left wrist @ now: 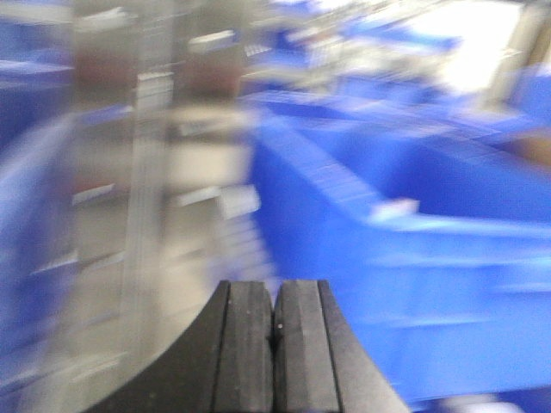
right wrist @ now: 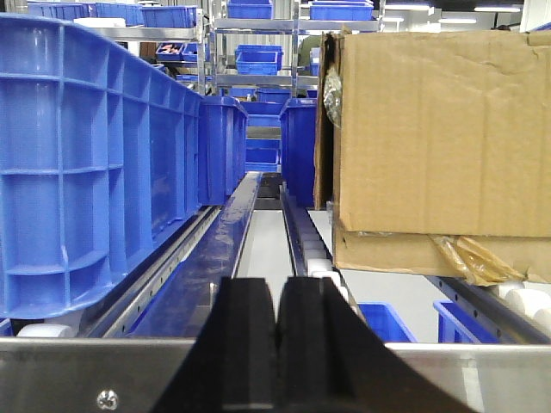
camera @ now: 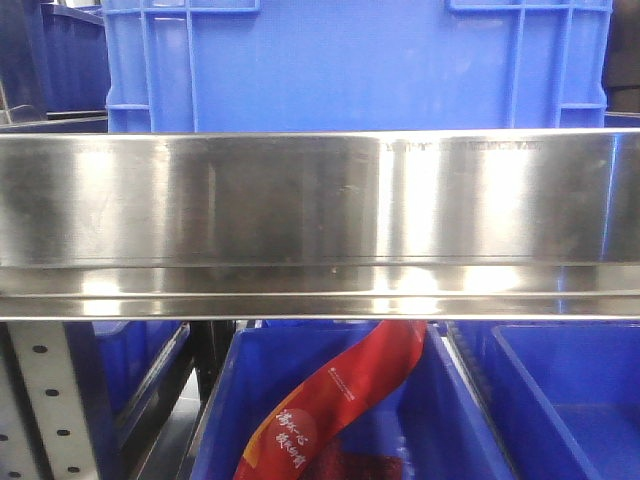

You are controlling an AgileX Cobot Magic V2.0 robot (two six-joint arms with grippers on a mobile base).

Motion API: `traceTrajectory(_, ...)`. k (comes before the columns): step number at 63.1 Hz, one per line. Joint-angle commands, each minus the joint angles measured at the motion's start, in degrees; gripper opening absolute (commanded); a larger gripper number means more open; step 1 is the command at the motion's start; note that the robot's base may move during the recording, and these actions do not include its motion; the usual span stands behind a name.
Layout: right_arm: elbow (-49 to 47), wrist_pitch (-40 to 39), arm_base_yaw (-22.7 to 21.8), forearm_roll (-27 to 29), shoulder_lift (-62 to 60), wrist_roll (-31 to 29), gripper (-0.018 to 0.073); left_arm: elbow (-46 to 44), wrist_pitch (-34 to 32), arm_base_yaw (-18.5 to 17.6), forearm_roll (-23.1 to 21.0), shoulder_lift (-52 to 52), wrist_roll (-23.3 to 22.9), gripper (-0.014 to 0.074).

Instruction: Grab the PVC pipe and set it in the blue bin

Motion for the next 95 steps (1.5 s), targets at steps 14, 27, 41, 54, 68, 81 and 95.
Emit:
traceTrajectory(14, 0.15, -0.46, -0.16, 0.15, -0.16, 0.03, -0.0162, 4.85, -24.61, 0.08, -16.36, 0.12, 23.97, -0.0111)
traceTrajectory(27, 0.15, -0.46, -0.16, 0.15, -0.16, 0.03, -0.0162, 12.69, -26.41, 3.48, -32.58, -0.23, 51.28, -0.0111)
traceTrajectory(41, 0.15, -0.46, -0.16, 0.15, -0.16, 0.03, -0.0162, 20.88, -27.34, 15.91, -39.55, -4.19, 52.16, -0.0111)
traceTrajectory(54, 0.15, -0.46, -0.16, 0.15, -0.16, 0.03, -0.0162, 27.53, -28.91, 26.30, -40.60, -11.30, 52.16, -0.0111)
traceTrajectory(68, 0.15, -0.46, -0.16, 0.15, -0.16, 0.03, -0.0162, 33.98, -28.91, 36.79, -46.31, -18.19, 52.16, -0.0111)
traceTrajectory(81, 0.15, -0.46, -0.16, 0.15, -0.16, 0.03, -0.0162, 39.50, -29.39, 41.67, -50.07, -23.28, 53.63, -0.0111)
traceTrajectory(95, 0.15, -0.46, -0.16, 0.15, -0.16, 0.03, -0.0162, 39.50, -29.07, 40.06, -52.50, -23.39, 58.62, -0.0111)
